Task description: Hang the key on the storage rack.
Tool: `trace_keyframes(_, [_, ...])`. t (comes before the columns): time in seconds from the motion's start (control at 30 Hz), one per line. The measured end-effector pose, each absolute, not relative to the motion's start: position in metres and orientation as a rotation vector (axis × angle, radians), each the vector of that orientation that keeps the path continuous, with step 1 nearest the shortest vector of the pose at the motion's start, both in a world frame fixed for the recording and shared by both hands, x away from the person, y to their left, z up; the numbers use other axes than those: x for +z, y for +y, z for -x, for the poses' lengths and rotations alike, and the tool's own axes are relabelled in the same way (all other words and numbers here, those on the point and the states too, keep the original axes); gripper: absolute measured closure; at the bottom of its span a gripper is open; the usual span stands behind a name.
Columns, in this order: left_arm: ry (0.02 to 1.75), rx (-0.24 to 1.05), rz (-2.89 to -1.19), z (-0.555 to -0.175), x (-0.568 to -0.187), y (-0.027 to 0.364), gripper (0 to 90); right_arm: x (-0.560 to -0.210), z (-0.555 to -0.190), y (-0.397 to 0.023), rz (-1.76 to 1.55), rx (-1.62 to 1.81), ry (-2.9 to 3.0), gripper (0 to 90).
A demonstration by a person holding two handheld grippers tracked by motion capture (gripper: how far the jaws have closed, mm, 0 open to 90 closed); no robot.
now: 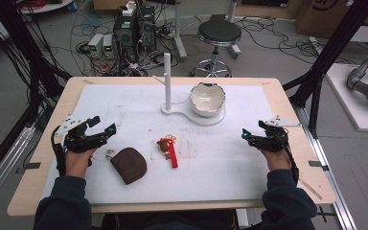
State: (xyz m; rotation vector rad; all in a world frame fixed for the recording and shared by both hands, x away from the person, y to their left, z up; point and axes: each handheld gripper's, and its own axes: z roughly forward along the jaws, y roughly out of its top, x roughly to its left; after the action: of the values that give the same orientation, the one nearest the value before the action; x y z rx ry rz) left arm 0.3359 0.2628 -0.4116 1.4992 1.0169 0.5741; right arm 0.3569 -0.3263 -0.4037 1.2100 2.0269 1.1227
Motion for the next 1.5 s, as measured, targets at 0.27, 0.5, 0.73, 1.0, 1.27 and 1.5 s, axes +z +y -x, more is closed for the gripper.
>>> trace_keyframes(0.27, [1.008, 0.557, -1.519, -0.337, -0.411, 0.255, 19.3, -0.404, -0.356, -0.325, -1.193, 1.123, 2.035, 23.5])
trace_keyframes(0.5, [0.981, 0.513, -1.571, -0.334, -0.404, 0.229, 20.8, -0.405, -0.357, -0.327, -1.201, 1.128, 2.032, 23.5])
trace_keyframes(0.73, [0.992, 0.395, -1.682, -0.329, -0.403, 0.184, 21.5, -0.405, -0.356, -0.327, -1.199, 1.125, 2.031, 23.6])
trace_keyframes(1.0, [1.025, 0.318, -1.791, -0.329, -0.411, 0.135, 21.5, -0.402, -0.354, -0.325, -1.187, 1.122, 2.024, 23.8])
trace_keyframes(1.27, [1.123, 0.325, -1.902, -0.337, -0.425, 0.098, 23.0, -0.402, -0.353, -0.323, -1.18, 1.129, 2.033, 23.8])
trace_keyframes(1.5, [1.14, 0.366, -1.98, -0.337, -0.425, 0.078, 21.3, -0.402, -0.353, -0.324, -1.174, 1.134, 2.035, 23.8])
